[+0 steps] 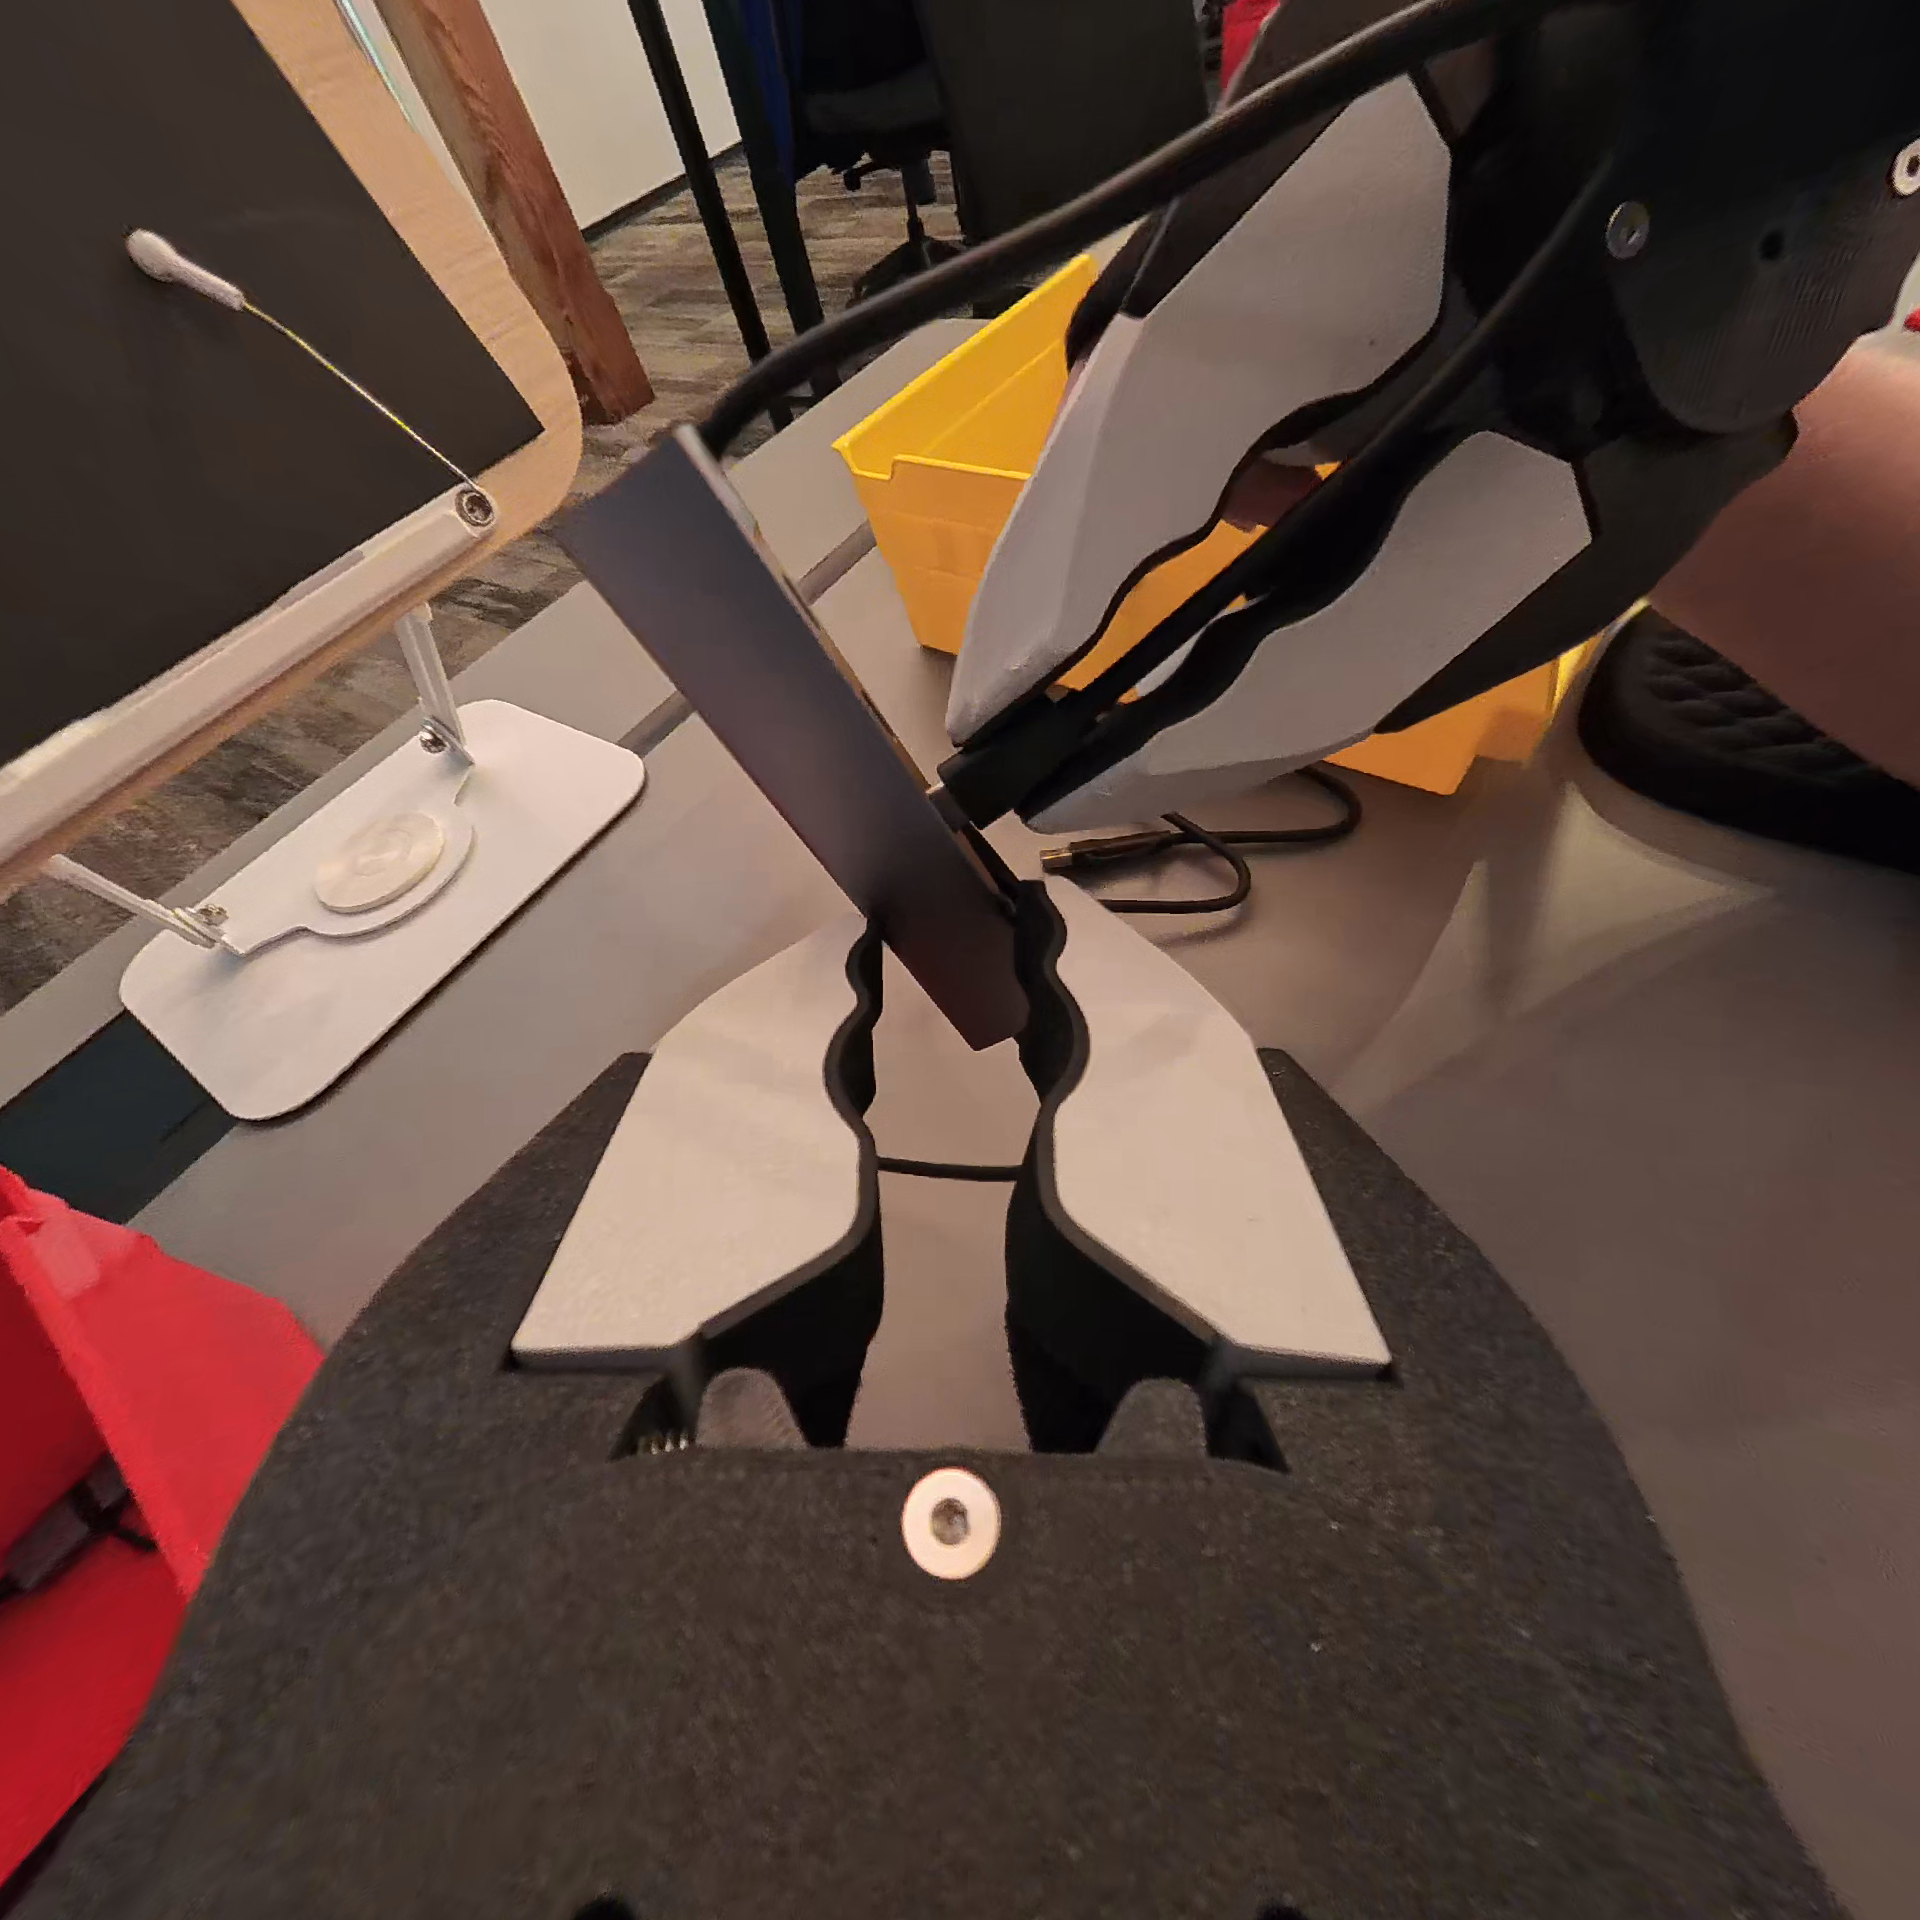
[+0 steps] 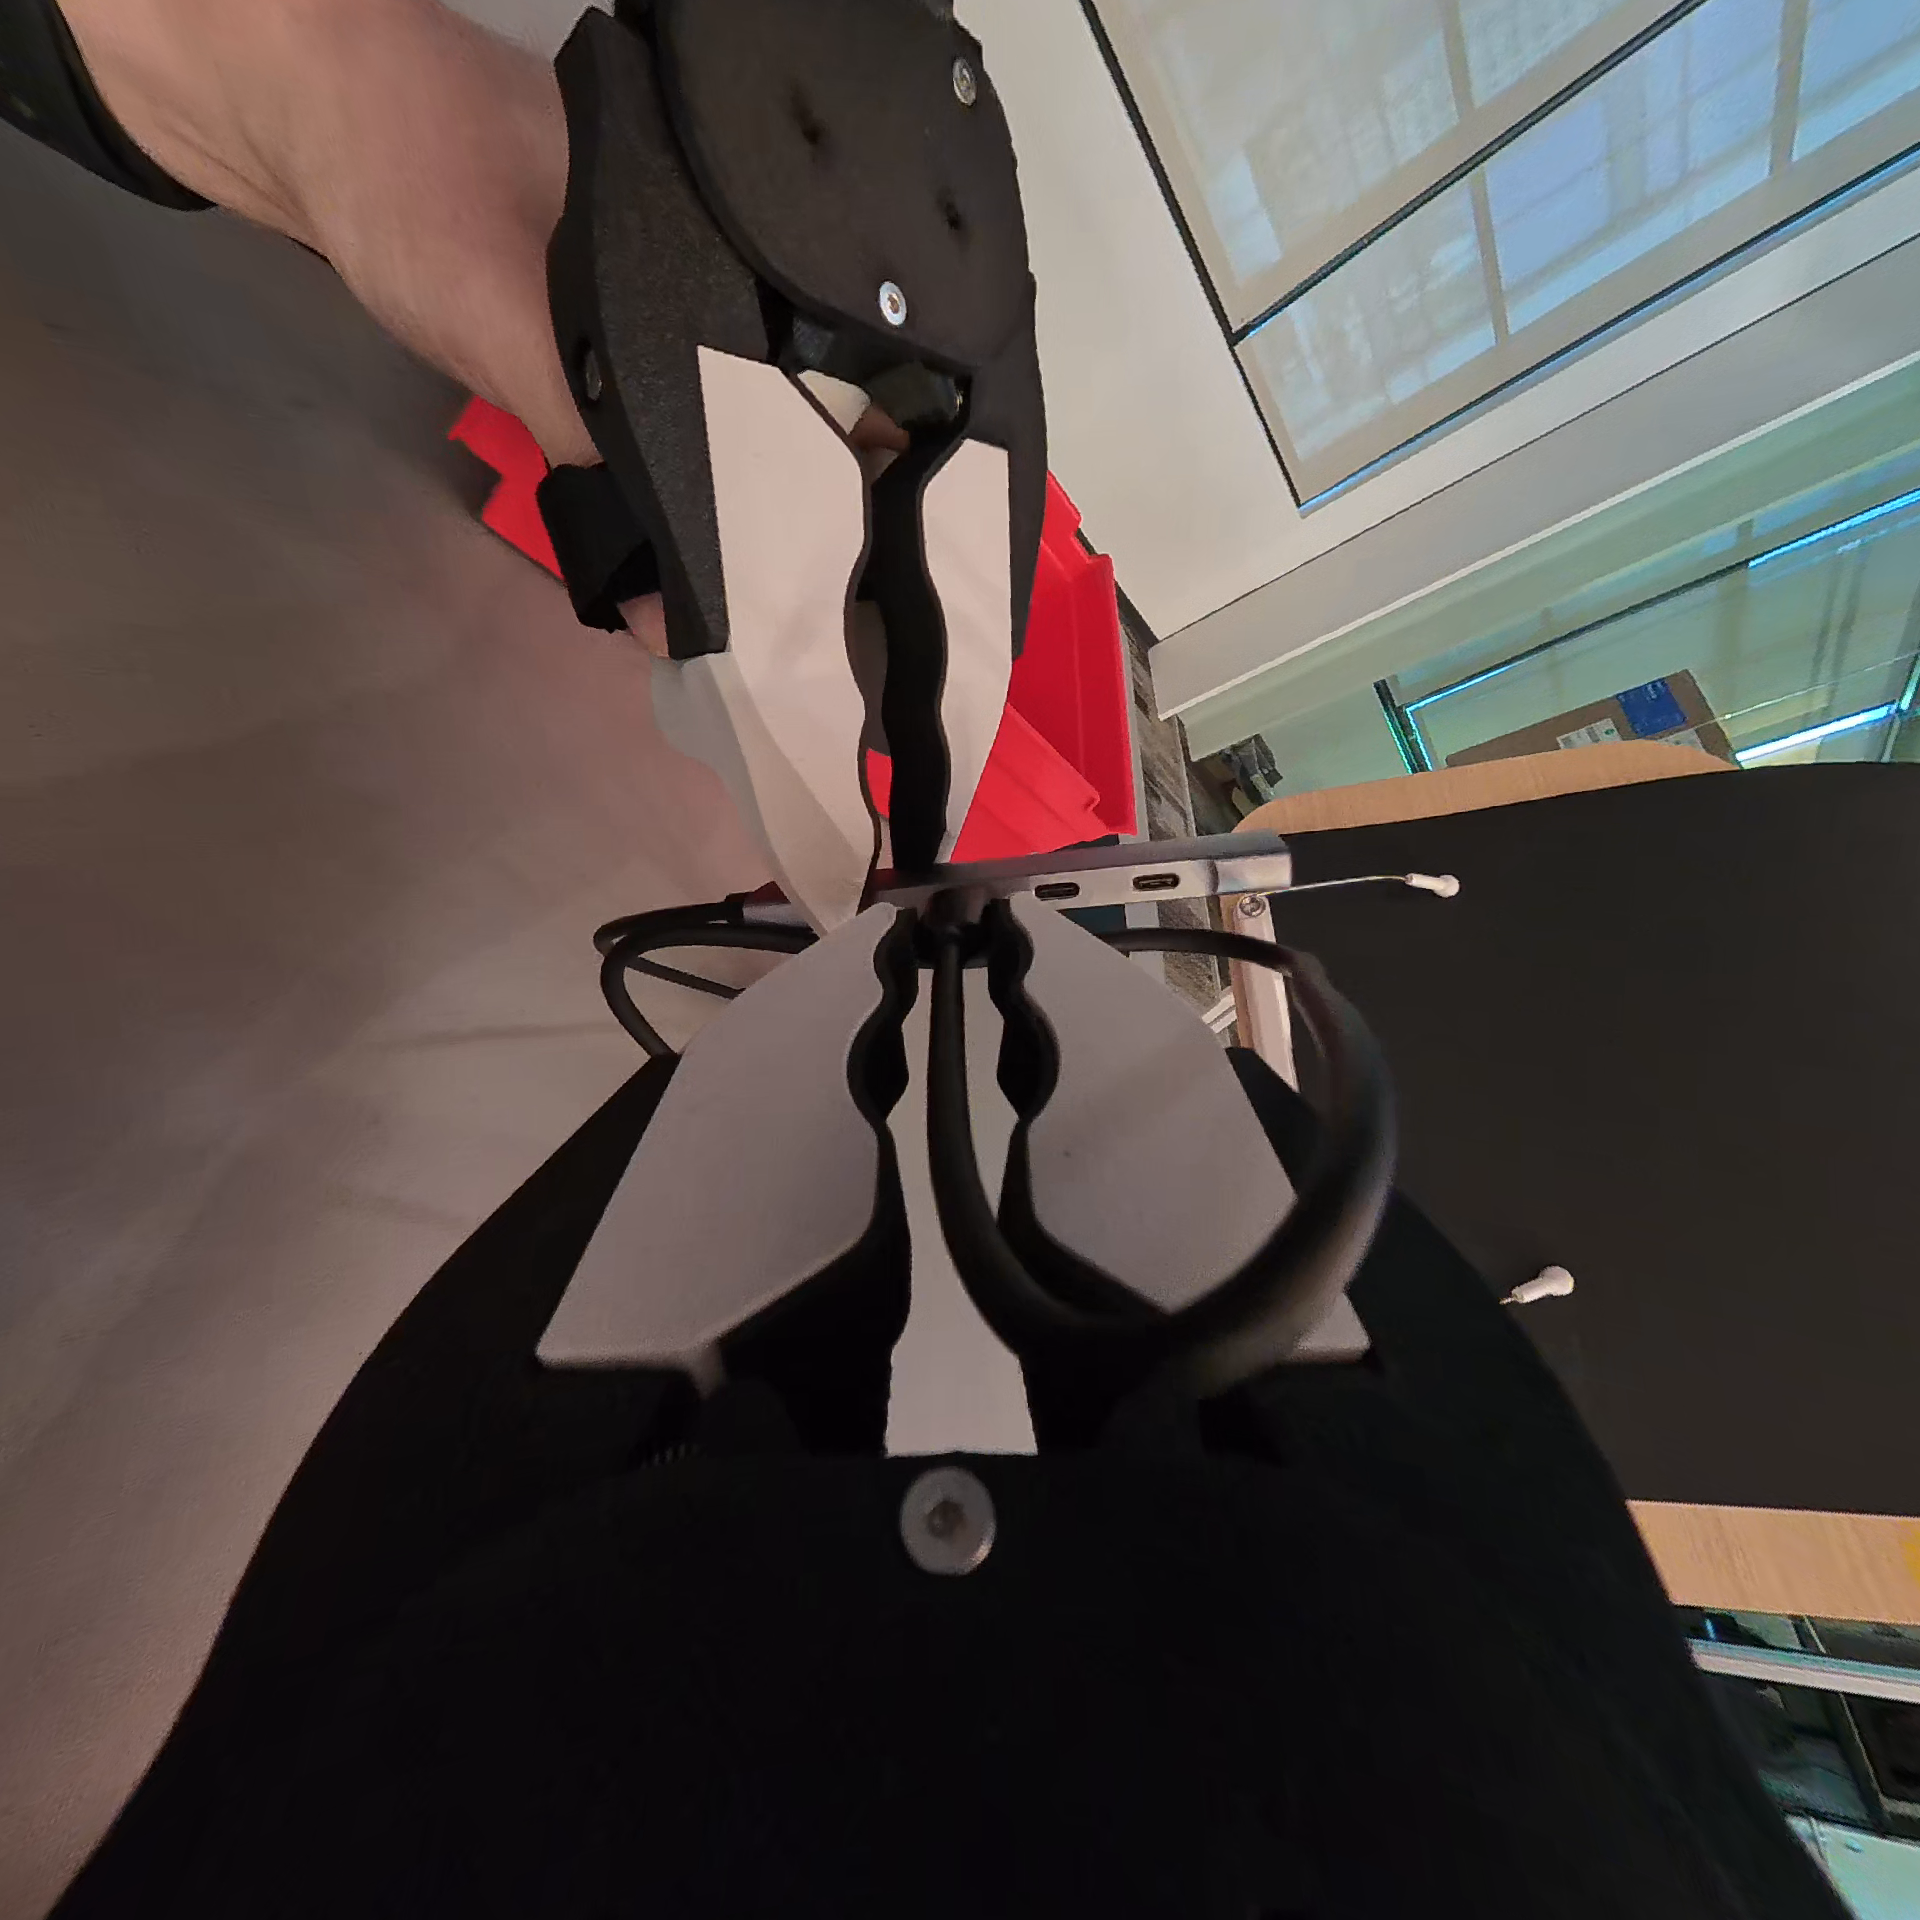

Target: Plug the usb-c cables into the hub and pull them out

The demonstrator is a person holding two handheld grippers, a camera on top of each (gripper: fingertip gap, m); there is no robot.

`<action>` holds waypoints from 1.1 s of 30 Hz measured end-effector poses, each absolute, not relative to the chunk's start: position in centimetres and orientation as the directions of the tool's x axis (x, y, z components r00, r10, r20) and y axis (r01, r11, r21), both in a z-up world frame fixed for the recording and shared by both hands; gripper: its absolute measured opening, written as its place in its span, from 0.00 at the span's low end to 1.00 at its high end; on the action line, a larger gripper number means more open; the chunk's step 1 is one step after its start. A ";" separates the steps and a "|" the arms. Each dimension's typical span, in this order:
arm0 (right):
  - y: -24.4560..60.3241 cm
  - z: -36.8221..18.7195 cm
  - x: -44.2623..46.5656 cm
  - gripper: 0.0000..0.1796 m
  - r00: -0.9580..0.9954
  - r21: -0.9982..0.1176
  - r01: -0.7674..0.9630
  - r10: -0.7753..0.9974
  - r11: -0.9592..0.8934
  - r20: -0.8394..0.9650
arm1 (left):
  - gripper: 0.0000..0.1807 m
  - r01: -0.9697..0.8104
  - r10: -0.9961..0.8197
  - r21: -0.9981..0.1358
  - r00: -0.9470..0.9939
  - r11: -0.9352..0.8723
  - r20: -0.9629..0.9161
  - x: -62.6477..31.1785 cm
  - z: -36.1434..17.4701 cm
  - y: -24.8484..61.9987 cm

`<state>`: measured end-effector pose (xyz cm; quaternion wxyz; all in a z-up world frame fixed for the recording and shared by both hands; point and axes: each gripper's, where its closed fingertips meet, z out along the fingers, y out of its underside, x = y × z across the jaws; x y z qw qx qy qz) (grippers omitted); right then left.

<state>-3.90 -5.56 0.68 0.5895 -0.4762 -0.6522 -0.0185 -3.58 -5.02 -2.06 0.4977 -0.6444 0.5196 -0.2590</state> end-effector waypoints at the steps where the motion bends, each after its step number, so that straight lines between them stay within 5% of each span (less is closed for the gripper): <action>1: -5.5 0.7 -3.9 0.08 0.154 -0.542 0.640 0.600 0.544 0.785 | 0.13 -0.414 -0.926 -0.910 0.329 0.036 -0.186 -3.6 -2.1 -5.0; 33: -4.9 2.0 -4.2 0.08 0.241 -0.522 0.623 0.493 0.582 0.836 | 0.14 -0.370 -0.899 -0.928 0.394 0.036 -0.192 -4.2 -0.7 -4.4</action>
